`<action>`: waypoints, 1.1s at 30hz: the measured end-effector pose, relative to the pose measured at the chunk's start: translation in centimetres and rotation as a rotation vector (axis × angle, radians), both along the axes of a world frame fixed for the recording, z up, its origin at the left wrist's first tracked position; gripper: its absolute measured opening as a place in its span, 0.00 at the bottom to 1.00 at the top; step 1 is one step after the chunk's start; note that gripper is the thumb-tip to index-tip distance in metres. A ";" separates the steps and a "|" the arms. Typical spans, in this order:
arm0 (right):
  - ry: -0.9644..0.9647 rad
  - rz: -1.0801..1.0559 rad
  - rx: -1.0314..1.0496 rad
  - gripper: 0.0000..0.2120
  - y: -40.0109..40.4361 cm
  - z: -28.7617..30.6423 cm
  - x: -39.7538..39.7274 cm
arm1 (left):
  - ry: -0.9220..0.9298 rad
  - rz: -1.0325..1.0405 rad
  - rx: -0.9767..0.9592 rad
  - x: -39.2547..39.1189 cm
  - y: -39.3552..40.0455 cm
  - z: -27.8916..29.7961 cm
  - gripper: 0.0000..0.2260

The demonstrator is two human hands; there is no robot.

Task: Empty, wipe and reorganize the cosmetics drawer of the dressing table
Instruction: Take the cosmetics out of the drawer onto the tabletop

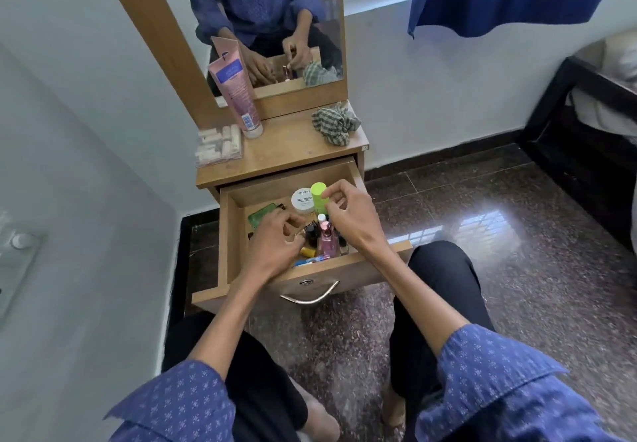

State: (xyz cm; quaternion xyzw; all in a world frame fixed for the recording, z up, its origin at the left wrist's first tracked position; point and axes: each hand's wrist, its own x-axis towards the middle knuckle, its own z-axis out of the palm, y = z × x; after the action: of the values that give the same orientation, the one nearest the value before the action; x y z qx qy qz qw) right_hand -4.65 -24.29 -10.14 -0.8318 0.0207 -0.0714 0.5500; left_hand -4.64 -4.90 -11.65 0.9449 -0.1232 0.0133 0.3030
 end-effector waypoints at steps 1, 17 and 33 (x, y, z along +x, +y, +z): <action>0.003 0.041 -0.066 0.05 0.1 0.0 -0.1 | 0.004 0.011 -0.012 0.0 0.0 0.0 0.11; -0.087 0.321 -0.514 0.08 1.4 1.3 -0.9 | 0.017 0.004 0.042 0.6 -0.9 1.5 0.01; -0.429 0.305 -0.425 0.09 3.1 11.3 8.8 | -0.336 0.320 -0.021 9.2 4.7 10.9 0.06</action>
State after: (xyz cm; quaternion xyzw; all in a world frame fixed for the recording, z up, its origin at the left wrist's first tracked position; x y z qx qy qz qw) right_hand 4.14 -21.16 1.12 -0.8875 -0.2353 -0.1643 0.3605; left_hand 4.59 -0.20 -0.73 0.9336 -0.0206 0.2198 0.2821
